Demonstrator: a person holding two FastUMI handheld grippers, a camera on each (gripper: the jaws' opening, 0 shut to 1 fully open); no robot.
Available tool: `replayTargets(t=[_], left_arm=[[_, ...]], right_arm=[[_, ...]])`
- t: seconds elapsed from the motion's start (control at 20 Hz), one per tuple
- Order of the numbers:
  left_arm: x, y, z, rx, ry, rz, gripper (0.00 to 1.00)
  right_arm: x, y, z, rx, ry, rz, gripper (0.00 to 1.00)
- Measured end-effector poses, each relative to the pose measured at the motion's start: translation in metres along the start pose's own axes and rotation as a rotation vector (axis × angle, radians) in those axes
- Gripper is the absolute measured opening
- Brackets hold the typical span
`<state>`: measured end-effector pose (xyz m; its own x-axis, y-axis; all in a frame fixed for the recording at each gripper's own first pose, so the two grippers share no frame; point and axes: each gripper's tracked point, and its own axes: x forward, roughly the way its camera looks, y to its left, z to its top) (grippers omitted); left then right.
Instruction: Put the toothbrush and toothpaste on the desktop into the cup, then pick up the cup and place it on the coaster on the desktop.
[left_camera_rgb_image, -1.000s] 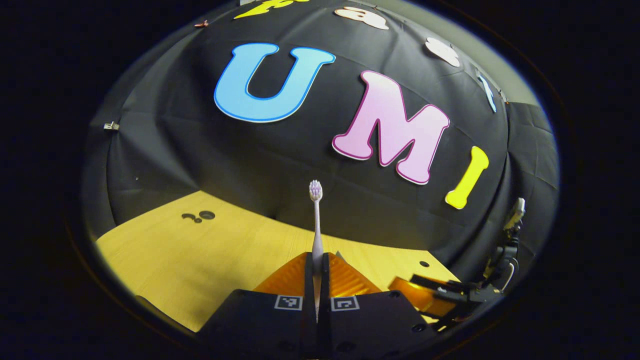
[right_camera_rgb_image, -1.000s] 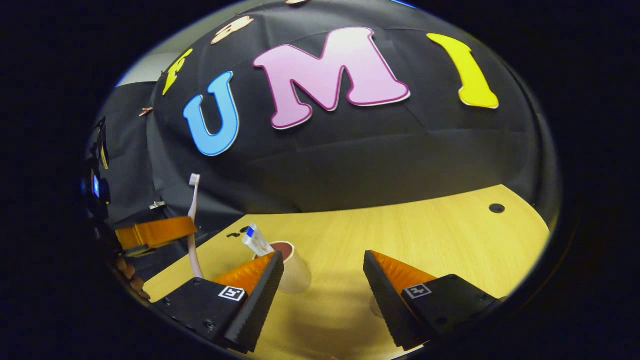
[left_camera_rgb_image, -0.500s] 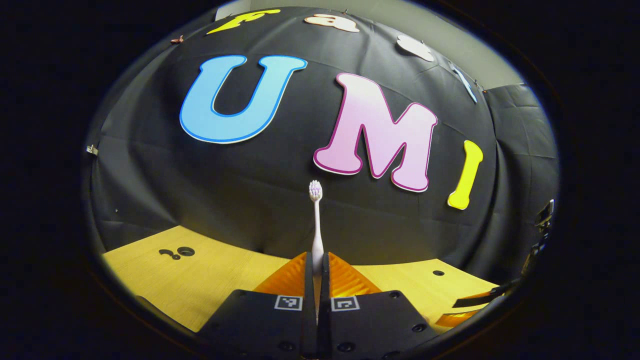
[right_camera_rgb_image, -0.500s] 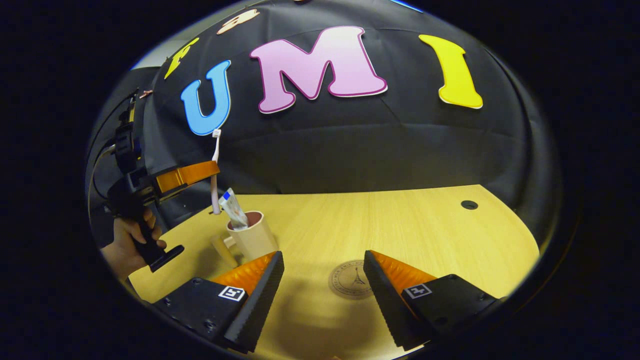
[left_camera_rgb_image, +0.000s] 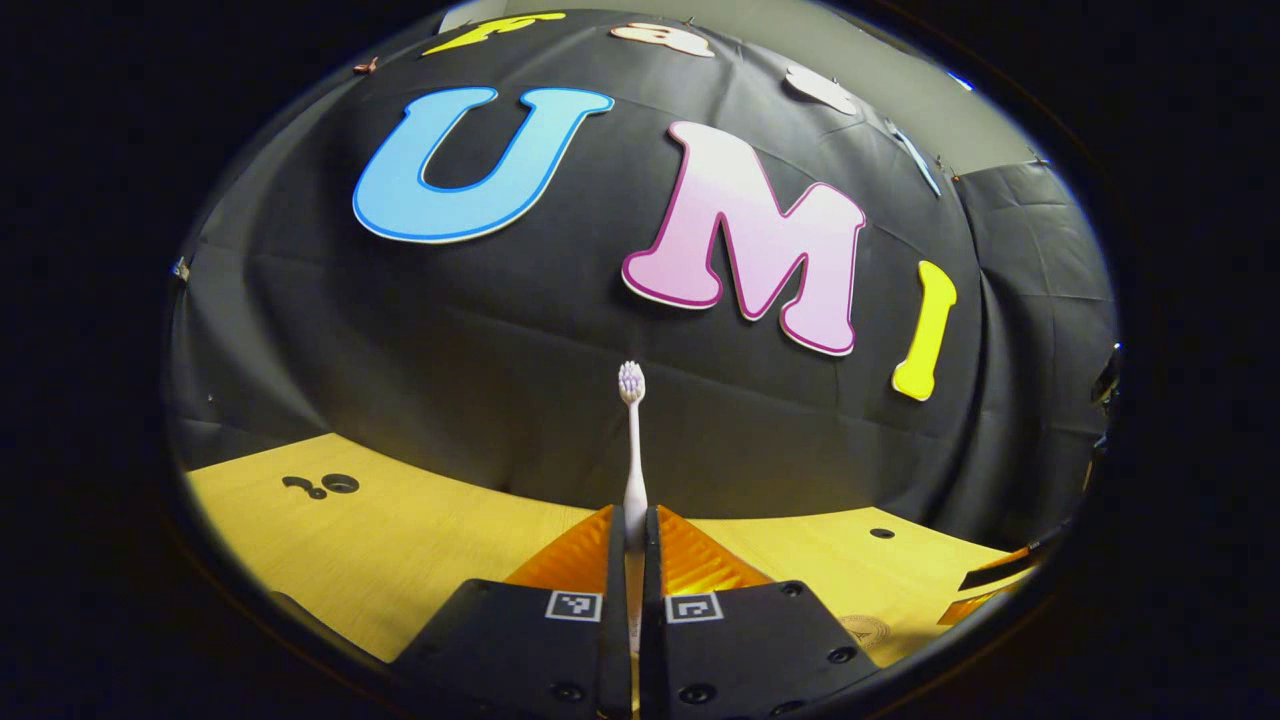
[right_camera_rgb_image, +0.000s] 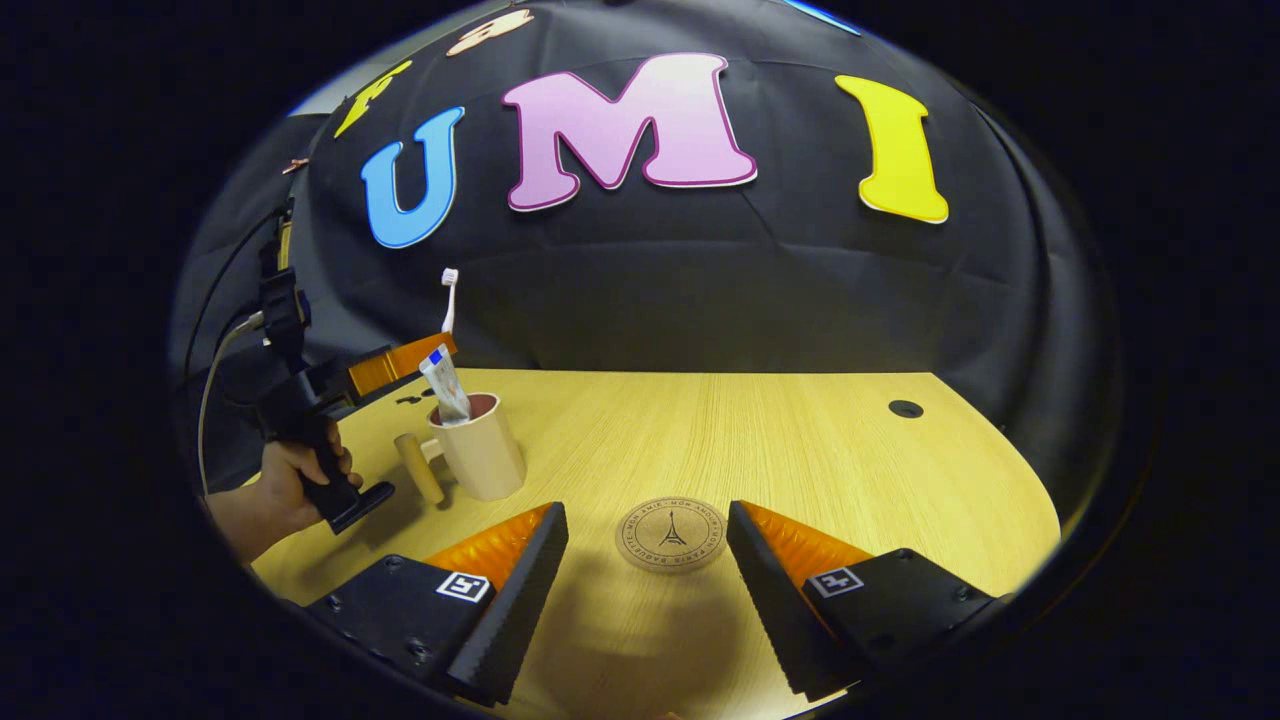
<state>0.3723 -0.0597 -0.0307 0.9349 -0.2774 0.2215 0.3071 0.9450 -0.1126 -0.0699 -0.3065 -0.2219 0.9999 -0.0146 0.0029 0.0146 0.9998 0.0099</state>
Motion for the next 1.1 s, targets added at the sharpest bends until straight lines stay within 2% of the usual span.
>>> replayTargets(t=[0.15,0.2,0.35,0.45,0.6,0.75,0.9,1.1], left_arm=[[-0.006,-0.004,-0.009,0.016,0.034,-0.024,0.13],[-0.009,-0.007,-0.01,0.012,0.037,-0.039,0.18],[-0.019,-0.007,-0.006,0.008,0.041,-0.04,0.75],[-0.029,-0.004,-0.002,0.028,0.06,-0.029,0.88],[-0.048,-0.002,0.002,0.069,0.11,-0.031,0.96],[-0.06,0.0,0.009,0.093,0.167,-0.034,0.96],[-0.065,-0.009,0.015,0.07,0.228,-0.07,0.97],[-0.071,-0.007,0.003,0.055,0.369,-0.079,0.97]], right_arm=[[0.003,0.0,0.0,-0.001,0.0,-0.011,0.98],[0.004,0.001,-0.001,-0.002,0.001,-0.01,0.98],[0.002,0.005,0.0,-0.012,0.001,0.001,0.98],[0.002,0.006,0.0,-0.014,-0.001,0.006,0.98],[0.001,0.007,0.001,0.006,0.006,0.011,0.98],[-0.001,0.007,0.004,0.025,0.006,0.008,0.98],[-0.008,0.004,0.015,0.009,-0.012,-0.009,0.98],[-0.018,-0.002,0.025,0.003,-0.011,-0.025,0.98]])
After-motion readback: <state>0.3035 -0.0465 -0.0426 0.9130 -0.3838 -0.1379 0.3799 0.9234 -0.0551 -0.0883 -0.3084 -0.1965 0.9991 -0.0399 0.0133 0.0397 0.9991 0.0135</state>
